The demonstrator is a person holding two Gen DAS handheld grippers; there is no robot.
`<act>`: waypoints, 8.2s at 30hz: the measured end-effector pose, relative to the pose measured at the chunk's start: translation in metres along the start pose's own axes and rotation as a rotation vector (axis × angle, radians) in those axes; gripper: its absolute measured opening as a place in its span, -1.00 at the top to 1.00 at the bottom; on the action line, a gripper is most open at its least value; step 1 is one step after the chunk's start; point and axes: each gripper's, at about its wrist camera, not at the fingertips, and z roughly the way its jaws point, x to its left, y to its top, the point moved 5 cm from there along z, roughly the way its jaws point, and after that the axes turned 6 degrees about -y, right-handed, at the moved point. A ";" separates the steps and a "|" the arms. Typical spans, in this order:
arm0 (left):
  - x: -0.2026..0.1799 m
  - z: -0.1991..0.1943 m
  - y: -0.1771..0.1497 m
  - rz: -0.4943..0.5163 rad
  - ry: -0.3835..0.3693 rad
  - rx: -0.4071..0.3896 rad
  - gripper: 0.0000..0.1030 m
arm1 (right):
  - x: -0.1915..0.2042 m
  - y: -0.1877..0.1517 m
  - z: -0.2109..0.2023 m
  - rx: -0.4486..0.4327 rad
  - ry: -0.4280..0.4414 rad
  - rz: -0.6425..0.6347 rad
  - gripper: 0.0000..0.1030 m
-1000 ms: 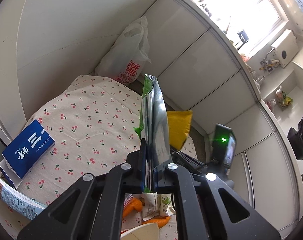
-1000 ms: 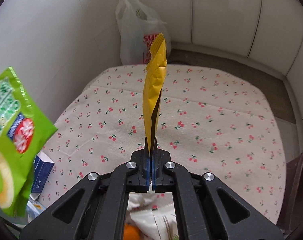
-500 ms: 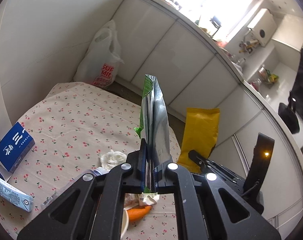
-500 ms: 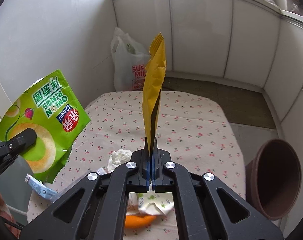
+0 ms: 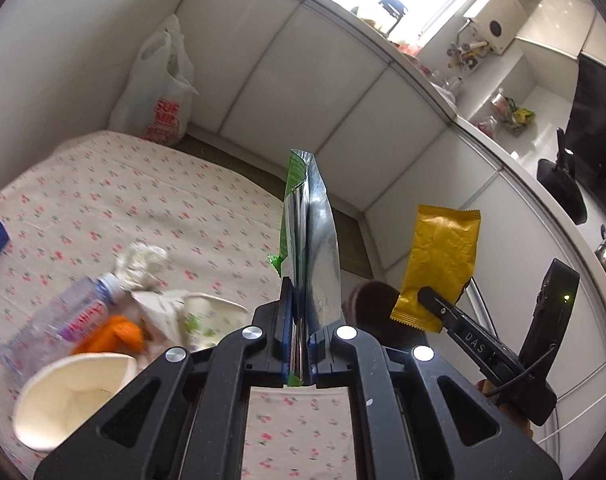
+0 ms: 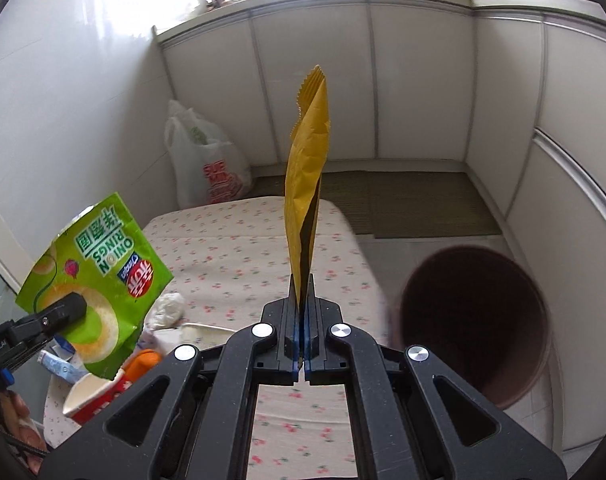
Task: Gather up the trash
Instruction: 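Lift the green chip bag with the left tool while the right tool grasps the yellow wrapper, then carry both items over the brown bin and open both tools, then move both tools back toward the table items, then grasp the blue juice box with the left tool while the right tool grasps the red noodle cup rim, then carry the juice box and noodle cup over the bin and release both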
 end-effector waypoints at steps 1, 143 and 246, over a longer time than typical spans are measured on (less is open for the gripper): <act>-0.007 0.006 -0.003 0.003 -0.005 0.009 0.87 | -0.013 0.000 -0.002 -0.005 -0.013 0.013 1.00; 0.213 -0.131 -0.062 -0.397 0.527 -0.097 0.32 | 0.241 -0.120 -0.002 -0.115 0.475 -1.015 -0.86; -0.186 0.196 -0.067 0.256 -0.040 0.264 0.33 | -0.282 -0.018 0.008 0.032 -0.368 0.498 -0.72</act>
